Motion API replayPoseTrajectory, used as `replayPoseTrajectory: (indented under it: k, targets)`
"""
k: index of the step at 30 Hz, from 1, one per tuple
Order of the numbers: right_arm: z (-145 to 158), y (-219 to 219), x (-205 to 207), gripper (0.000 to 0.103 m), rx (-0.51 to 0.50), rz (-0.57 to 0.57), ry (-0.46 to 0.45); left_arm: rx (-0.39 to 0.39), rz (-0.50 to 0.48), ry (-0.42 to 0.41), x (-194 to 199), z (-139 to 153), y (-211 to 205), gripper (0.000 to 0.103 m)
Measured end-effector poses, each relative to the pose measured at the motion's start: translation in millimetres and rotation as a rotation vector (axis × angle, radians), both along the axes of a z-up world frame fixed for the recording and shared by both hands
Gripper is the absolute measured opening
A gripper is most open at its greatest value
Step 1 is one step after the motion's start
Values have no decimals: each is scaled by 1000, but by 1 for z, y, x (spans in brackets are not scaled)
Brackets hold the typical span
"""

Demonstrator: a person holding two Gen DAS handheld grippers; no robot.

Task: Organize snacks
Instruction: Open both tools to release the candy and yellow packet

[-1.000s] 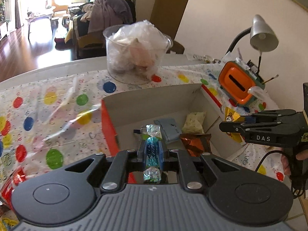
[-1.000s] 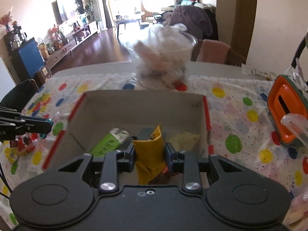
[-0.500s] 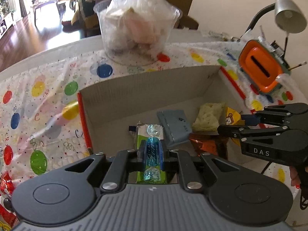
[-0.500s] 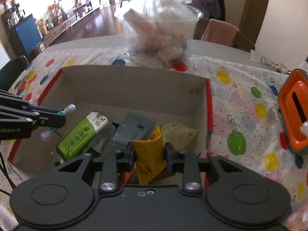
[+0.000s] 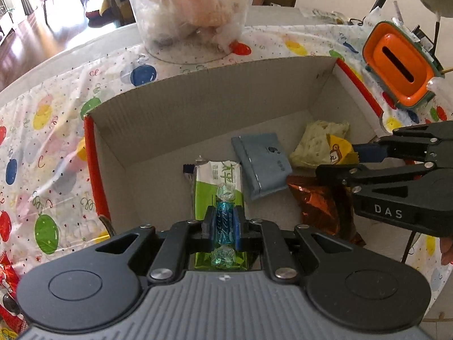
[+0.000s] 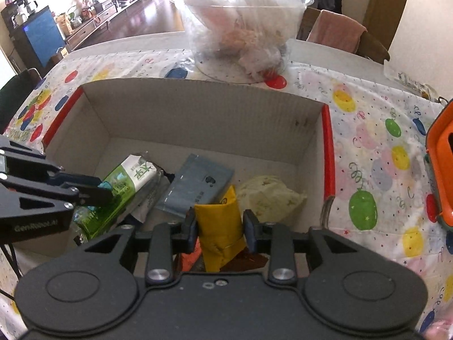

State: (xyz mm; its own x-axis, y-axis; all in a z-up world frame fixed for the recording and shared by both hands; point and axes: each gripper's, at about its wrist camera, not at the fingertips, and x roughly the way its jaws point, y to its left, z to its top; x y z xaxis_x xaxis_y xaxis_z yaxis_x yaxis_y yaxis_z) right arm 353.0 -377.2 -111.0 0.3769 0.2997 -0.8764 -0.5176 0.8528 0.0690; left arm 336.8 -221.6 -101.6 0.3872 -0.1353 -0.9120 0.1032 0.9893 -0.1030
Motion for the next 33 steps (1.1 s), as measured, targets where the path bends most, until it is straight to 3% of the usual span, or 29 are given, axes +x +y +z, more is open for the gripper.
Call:
replayPoseTrajectory:
  k: [9, 18, 23, 33]
  targets:
    - [1, -3, -5, 44, 4, 8, 7, -16, 0, 2, -1, -2, -2, 13]
    - [23, -14, -23, 50, 67, 12, -24, -46, 13, -53, -19, 12, 0, 30]
    - [37, -21, -35, 65, 119, 11, -41, -72, 37, -110, -35, 26, 5, 62]
    - [71, -18, -65, 80, 204, 61, -121, -107, 70, -227, -73, 62, 24, 67]
